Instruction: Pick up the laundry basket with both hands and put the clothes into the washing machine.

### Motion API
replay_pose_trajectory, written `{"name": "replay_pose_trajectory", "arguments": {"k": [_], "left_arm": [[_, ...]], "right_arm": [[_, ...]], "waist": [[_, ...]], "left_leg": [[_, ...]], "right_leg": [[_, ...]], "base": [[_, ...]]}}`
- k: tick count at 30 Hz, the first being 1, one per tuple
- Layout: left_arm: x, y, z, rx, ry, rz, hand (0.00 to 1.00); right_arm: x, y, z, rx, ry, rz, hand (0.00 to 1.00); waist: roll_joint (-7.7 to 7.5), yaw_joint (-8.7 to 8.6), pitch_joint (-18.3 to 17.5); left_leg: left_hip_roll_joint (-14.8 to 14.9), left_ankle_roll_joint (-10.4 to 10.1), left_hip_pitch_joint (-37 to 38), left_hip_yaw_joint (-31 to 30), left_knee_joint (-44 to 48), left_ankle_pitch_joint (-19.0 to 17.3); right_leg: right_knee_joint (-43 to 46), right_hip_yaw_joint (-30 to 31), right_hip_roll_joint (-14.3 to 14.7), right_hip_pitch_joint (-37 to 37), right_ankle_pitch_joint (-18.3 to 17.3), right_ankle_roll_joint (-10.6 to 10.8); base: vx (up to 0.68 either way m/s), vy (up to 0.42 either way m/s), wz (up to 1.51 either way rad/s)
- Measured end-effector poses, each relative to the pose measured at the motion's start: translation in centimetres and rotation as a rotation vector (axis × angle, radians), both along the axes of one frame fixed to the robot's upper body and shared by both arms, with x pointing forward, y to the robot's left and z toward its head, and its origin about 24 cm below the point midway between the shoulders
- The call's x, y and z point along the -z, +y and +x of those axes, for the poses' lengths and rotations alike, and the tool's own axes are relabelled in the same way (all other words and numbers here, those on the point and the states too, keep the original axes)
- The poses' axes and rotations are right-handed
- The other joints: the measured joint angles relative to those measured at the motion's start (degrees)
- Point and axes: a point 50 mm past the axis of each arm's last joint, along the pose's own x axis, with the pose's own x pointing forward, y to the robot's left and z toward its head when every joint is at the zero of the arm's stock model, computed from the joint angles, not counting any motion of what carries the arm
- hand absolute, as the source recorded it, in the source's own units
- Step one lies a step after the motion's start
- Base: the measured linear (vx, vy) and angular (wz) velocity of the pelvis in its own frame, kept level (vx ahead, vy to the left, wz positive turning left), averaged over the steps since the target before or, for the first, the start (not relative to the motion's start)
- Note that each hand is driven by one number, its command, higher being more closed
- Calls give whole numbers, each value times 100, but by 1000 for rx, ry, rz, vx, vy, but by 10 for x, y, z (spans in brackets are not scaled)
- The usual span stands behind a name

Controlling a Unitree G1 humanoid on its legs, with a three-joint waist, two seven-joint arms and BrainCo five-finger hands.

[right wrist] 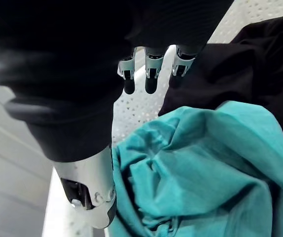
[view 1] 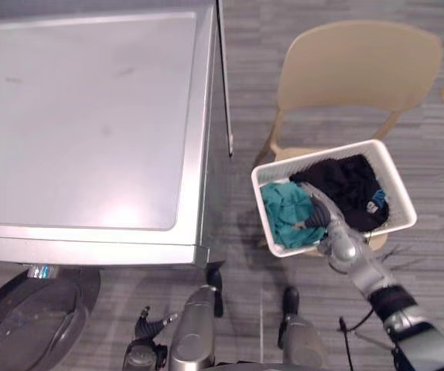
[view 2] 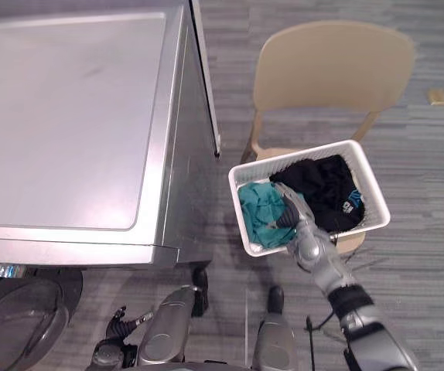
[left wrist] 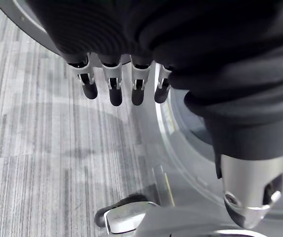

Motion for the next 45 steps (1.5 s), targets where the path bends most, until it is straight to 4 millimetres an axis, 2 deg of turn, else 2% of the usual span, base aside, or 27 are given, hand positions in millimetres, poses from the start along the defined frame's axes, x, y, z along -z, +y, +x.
{"name": "replay_pose_trajectory", "arguments": {"k": [2,6,7,11,12,14,19,25,29,32,36,38,40,42,45], "left_arm": [[-1,0,2,-9,-12,-6,0],[-6,-1,15,-38,-66,-13,0],[-8,-2,21,-38,-86,-20,0],[-12,-11,33,-57,-132,-65,0],[-14,-15,38,-61,-145,-80,0],[-16,-16,43,-60,-160,-82,0],[-26,-18,62,-56,-215,-75,0],[-31,-24,71,-48,-246,-90,0],[-31,-24,71,-47,-242,-90,0],[-31,-21,71,-45,-238,-82,0],[-28,-14,65,-48,-205,-63,0],[-24,-10,58,-52,-178,-57,0],[-19,-8,50,-49,-138,-64,0],[-16,-9,46,-51,-115,-67,0],[-8,-8,30,-65,-60,-83,0]], "right_arm": [[-4,-7,6,21,4,-50,0],[-3,-29,15,117,46,-156,0],[-4,-34,16,141,51,-181,0],[-12,-36,22,168,26,-222,0],[-15,-33,25,161,19,-236,100],[-18,-28,28,138,7,-275,100],[-33,-10,38,86,-51,-332,100],[-27,4,38,68,-58,-262,100],[-15,3,26,126,-61,-101,100],[-22,0,19,167,-120,22,100],[-40,10,4,169,-266,161,100],[-39,16,-6,165,-298,222,100],[-32,24,-21,171,-303,318,100],[-23,28,-37,184,-293,399,100],[-13,39,-59,175,-282,506,100]], "waist": [[15,97,31],[83,153,101],[109,235,176],[120,409,202],[143,432,233],[152,442,325],[142,429,338],[93,467,367],[60,422,384],[-4,377,412],[-199,247,392],[-311,222,239],[-448,73,-10],[-506,56,-196],[-554,-28,-535]], "left_leg": [[-4,10,-122,-18,-45,27],[-83,44,-411,-202,-260,234],[-103,48,-435,-252,-298,267],[-120,33,-711,-267,-469,465],[-115,17,-795,-298,-505,524],[-116,-5,-811,-321,-616,611],[-70,-103,-870,-406,-1052,959],[14,-192,-622,-408,-1476,1226],[-9,-196,-220,-409,-1646,1231],[-21,-211,103,-400,-1824,1263],[-10,-247,680,-283,-2274,1385],[-18,-270,864,-198,-2443,1416],[-26,-274,981,-186,-2564,1434],[-33,-275,1144,-149,-2664,1435],[-45,-276,1400,-119,-2797,1434]], "right_leg": [[-7,-5,8,-137,52,-74],[-29,-178,-4,-399,171,-210],[-16,-220,-12,-413,170,-210],[114,-301,-23,-794,167,-210],[185,-321,-11,-909,153,-213],[286,-341,-12,-990,62,-250],[423,-474,34,-1247,-133,-176],[429,-477,130,-1213,-131,-182],[366,-479,119,-866,-128,-185],[209,-461,123,-579,-111,-205],[93,-366,157,-236,-103,-215],[10,-291,164,-141,-95,-202],[-42,-295,164,-64,-76,-171],[-82,-287,161,58,-73,-166],[-132,-291,155,258,-73,-165]], "base": [[17,-2,1],[26,3,22],[9,4,20],[-35,-3,10],[-79,-23,10],[-80,-41,11],[-67,-67,9],[-8,-55,-1],[54,-2,3],[37,4,-4],[31,-10,-13],[48,-3,-21],[73,14,-2],[70,13,-5],[75,19,-2]]}}
